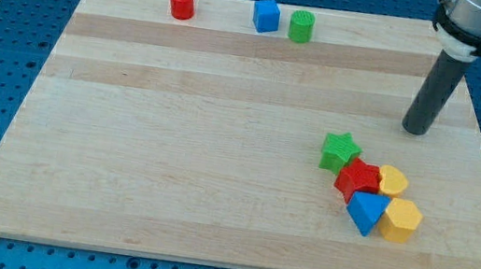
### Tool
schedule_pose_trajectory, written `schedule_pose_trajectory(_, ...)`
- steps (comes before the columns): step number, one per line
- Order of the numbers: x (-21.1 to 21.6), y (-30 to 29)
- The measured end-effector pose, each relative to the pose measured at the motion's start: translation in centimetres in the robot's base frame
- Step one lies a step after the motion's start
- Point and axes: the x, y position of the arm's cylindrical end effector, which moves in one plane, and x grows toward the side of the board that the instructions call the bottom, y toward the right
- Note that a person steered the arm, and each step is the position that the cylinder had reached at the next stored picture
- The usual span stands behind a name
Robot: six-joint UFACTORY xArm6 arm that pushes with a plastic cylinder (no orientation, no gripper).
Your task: Separate the green star from the group of blocks
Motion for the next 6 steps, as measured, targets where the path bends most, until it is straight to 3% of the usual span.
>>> schedule_pose_trajectory(2,5.3,-1.5)
schedule_pose_trajectory(3,6.2,-6.3)
schedule_pose_trajectory(5,4.4,-16.0)
schedule_pose_trajectory(6,7.3,-12.6)
